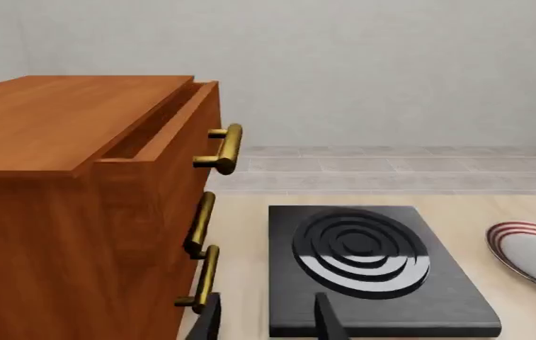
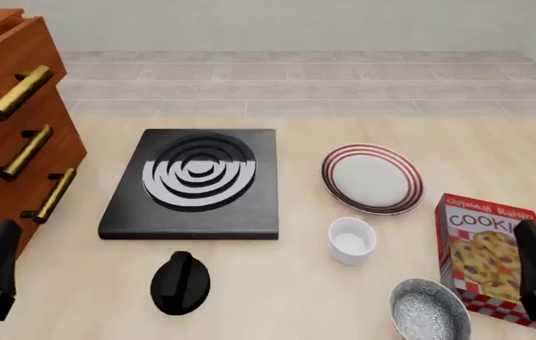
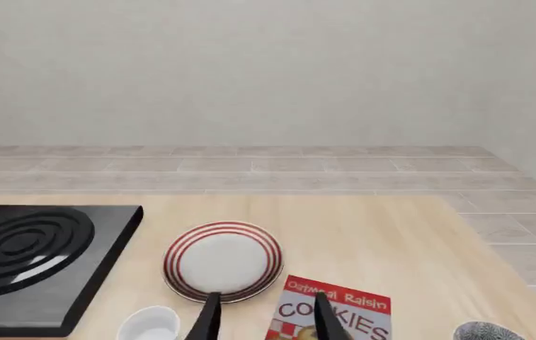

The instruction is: Pick the akita bowl next to the ramekin and place it on the plate.

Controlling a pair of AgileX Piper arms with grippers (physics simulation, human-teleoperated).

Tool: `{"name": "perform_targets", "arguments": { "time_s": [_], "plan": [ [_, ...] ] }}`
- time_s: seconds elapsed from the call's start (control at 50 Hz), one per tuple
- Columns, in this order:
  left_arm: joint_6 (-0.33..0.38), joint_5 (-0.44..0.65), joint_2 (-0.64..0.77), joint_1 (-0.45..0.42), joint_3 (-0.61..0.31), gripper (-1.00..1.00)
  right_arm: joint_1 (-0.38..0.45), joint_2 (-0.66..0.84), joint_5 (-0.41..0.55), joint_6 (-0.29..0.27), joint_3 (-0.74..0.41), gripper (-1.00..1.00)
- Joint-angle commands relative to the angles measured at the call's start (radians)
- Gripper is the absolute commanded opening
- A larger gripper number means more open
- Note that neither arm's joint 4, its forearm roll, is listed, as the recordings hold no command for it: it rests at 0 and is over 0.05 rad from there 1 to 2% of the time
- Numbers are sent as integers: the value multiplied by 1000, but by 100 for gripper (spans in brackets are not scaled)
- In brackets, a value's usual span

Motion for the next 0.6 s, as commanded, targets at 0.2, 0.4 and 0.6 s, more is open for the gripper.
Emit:
{"name": "perform_targets", "arguments": {
  "time_s": [0.2, 0.4, 0.6],
  "plan": [
    [0, 0, 0, 0, 0, 100, 12, 60, -9, 3, 1, 100],
    [0, 0, 0, 0, 0, 100, 9, 90, -28, -21, 1, 100],
    [0, 0, 0, 0, 0, 100, -9, 216, -92, -44, -4, 100]
  ]
}}
